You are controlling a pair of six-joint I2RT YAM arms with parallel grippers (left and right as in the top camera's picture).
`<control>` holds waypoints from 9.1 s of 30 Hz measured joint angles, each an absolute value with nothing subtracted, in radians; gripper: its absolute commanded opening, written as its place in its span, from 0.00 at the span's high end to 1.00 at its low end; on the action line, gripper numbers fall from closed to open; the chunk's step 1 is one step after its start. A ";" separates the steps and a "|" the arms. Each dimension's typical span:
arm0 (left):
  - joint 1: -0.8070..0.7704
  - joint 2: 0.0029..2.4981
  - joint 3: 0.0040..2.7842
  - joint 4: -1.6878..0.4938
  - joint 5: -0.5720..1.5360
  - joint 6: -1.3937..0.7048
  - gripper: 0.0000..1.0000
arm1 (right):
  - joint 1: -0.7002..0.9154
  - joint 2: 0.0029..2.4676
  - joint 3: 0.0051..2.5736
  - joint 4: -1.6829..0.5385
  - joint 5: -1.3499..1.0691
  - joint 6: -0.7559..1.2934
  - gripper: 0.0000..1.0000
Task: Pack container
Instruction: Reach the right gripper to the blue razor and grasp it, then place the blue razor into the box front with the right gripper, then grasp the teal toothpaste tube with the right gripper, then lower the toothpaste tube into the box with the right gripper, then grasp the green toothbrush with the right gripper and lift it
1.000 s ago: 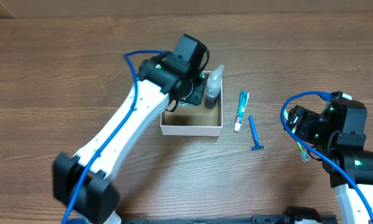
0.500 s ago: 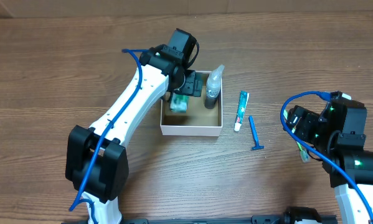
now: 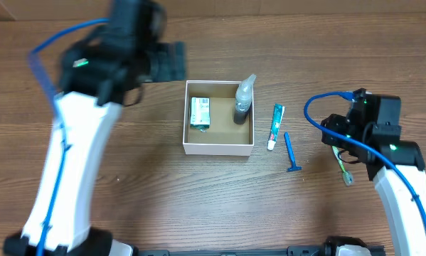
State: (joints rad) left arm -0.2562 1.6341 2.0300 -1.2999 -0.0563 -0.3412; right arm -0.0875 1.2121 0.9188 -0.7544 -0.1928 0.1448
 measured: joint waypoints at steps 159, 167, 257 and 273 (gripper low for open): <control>0.087 1.581 2.037 -1.455 -0.033 -0.345 0.00 | 0.165 2.002 1.320 -0.935 -0.019 0.365 0.68; 0.087 1.581 2.037 -1.455 -0.033 -0.345 0.00 | 0.165 2.002 1.320 -0.934 -0.021 0.365 0.83; 0.087 1.581 2.037 -1.470 -0.033 -0.344 0.00 | -0.313 1.829 1.086 -0.930 -0.064 -0.160 0.09; 0.087 1.581 2.037 -1.489 -0.033 -0.344 0.00 | -0.320 1.800 1.033 -0.861 -0.079 -0.159 0.76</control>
